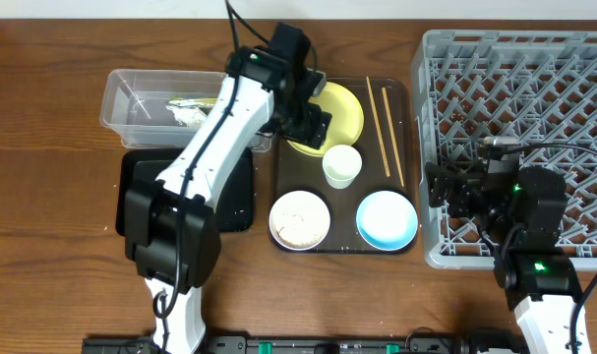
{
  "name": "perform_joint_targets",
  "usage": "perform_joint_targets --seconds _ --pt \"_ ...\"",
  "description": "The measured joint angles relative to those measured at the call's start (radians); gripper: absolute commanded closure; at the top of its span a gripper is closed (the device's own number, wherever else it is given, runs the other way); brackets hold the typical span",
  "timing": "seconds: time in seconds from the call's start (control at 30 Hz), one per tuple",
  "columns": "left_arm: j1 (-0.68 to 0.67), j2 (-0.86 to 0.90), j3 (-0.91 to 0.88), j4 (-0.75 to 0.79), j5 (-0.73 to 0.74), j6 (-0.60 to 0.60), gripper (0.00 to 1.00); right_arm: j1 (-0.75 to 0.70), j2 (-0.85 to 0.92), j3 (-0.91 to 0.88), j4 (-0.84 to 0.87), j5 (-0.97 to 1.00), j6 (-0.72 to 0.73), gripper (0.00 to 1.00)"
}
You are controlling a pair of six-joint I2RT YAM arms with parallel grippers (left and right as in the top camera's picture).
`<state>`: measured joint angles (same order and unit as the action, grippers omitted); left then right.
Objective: Sort waste into correct bins and load items into the dishwasher rack
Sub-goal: 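Move the left gripper over the tray to the pink rice bowl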
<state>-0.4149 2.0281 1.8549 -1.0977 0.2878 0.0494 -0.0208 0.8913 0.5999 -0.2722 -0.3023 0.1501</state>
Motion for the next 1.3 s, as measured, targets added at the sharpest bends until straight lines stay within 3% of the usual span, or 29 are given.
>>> perform_joint_targets --seconds 0.33,0.7,1.3 --pt "-0.01 0.0 -0.001 -0.208 0.002 -0.111 0.3 0.0 0.001 0.001 0.0 -0.02 0.0 0.01" --pt "-0.057 0.0 -0.001 -0.233 -0.089 -0.282 0.29 0.0 0.001 0.002 0.035 -0.021 0.0 0.01" --pt "-0.051 -0.063 -0.002 -0.102 -0.198 -0.315 0.28 0.0 0.001 0.002 0.019 -0.02 0.0 0.01"
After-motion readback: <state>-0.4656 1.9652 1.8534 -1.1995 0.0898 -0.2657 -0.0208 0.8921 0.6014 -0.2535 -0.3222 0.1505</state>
